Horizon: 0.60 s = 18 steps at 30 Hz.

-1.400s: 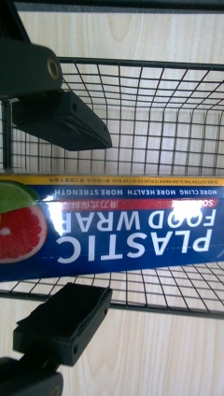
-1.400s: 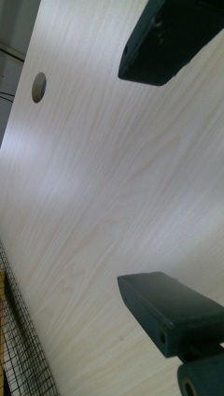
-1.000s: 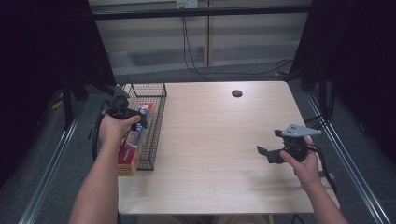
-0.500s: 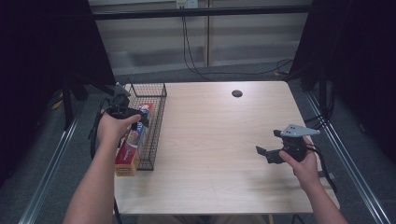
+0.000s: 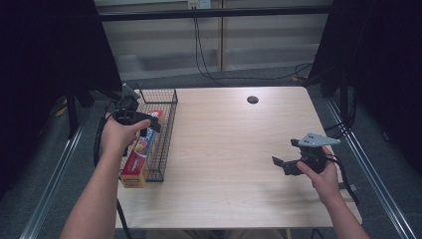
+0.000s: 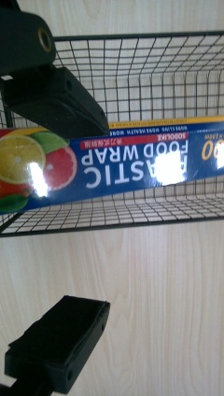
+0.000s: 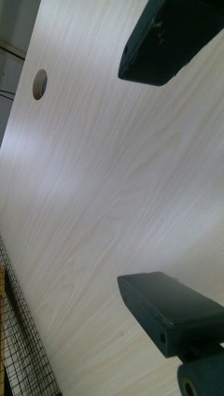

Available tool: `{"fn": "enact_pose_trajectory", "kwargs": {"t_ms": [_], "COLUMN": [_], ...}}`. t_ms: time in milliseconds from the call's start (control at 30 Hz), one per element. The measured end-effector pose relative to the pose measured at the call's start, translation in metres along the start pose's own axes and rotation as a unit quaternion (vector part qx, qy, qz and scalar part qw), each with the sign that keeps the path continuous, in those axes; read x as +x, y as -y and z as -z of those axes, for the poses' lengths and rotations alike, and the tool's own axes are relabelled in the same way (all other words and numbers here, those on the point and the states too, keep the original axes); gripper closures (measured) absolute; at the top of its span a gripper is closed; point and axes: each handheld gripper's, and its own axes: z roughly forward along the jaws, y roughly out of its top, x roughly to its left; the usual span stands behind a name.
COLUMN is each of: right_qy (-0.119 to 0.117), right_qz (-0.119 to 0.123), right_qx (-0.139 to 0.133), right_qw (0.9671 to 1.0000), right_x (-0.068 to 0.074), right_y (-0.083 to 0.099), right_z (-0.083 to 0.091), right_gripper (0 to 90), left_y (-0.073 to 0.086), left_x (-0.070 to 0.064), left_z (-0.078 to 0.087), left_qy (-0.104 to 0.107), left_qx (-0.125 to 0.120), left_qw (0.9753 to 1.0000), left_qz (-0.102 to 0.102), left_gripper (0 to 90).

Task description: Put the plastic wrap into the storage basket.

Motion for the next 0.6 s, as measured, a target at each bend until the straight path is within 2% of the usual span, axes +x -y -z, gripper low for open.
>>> {"fn": "enact_pose_trajectory", "kwargs": {"t_ms": [100, 167, 600], "right_qy": [0.002, 0.003, 0.0], "right_qz": [-0.002, -0.001, 0.003], "right_qx": [0.0, 0.0, 0.001], "right_qw": [1.0, 1.0, 1.0], "right_x": [0.0, 0.0, 0.001], "right_y": [0.0, 0.0, 0.0], "right_z": [0.001, 0.001, 0.001], "right_gripper": [2.6, 2.6, 2.7], "left_y": [0.001, 0.001, 0.002], "left_x": [-0.006, -0.01, -0.033], "left_z": [0.0, 0.001, 0.004], "left_qy": [0.008, 0.01, 0.028], "left_qx": [0.004, 0.005, -0.003], "left_qw": [0.9999, 0.9998, 0.9986], "left_qz": [-0.007, -0.018, -0.046], "left_gripper": [13.5, 13.6, 14.0]}}
